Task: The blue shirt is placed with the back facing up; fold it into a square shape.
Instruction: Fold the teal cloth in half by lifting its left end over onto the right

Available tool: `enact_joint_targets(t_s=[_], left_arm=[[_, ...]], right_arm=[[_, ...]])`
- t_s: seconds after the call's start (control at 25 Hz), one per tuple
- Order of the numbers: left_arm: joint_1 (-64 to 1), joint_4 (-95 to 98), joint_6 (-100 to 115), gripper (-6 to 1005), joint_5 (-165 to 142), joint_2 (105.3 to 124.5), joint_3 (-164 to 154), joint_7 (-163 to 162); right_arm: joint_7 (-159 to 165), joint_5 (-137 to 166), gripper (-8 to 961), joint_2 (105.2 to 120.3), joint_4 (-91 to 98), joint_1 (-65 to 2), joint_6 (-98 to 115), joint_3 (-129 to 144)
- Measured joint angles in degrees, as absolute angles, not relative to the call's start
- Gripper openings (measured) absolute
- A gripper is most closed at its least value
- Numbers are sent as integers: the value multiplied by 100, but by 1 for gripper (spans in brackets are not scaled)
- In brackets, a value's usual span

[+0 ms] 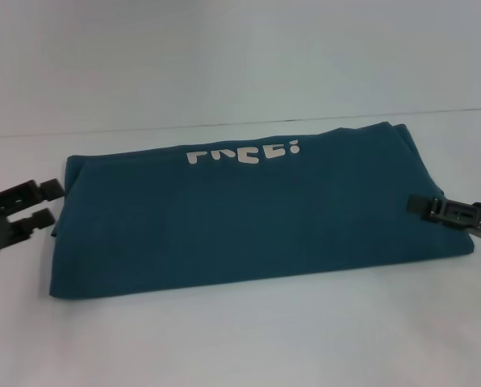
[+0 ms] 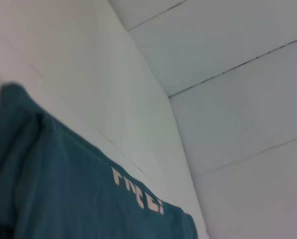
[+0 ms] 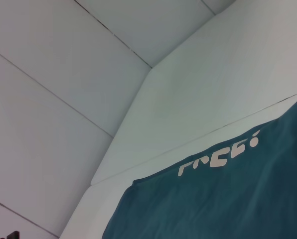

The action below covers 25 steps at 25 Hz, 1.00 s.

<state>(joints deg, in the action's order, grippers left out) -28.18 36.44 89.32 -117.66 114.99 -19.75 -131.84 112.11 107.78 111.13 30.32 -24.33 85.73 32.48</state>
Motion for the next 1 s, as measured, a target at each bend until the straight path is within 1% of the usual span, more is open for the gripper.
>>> enact_joint_targets(t_s=[0.08,0.16,0.2,0.24,0.36,0.52,0.6,1.0], left_arm=[[-2751,3759,8903,751,-11747,11530,-1886,-13145],[-2699,3563,8643,751,-11602,11622,-1642,-13517],[-2699,3563,8643,751,-11602,11622,-1642,-13517],[-2705,3157,8441,751,-11442,11694,-1450,-13761],[-2775,2994,8438,751,-11528,11681,-1706,-13731],[-2889,3366,8673,751,-12152,11537,-2406,-13883],[-2887,3636,8839,751,-12391,11506,-2446,-14149],[-2519,4018,8735,750,-12678,11514,-2341,-15595]], right_arm=[[11211,10774,833,11114,3033,-2427,8574,3245],[11229,10760,833,11126,3033,-2417,8574,3222],[11240,10754,833,11140,3032,-2413,8574,3213],[11248,10750,833,11155,3032,-2410,8575,3204],[11252,10756,833,11177,3033,-2408,8579,3196],[11256,10766,833,11156,3033,-2418,8615,3196],[11257,10767,833,11139,3032,-2421,8630,3197],[11270,10771,834,11118,3064,-2389,8711,3243]])
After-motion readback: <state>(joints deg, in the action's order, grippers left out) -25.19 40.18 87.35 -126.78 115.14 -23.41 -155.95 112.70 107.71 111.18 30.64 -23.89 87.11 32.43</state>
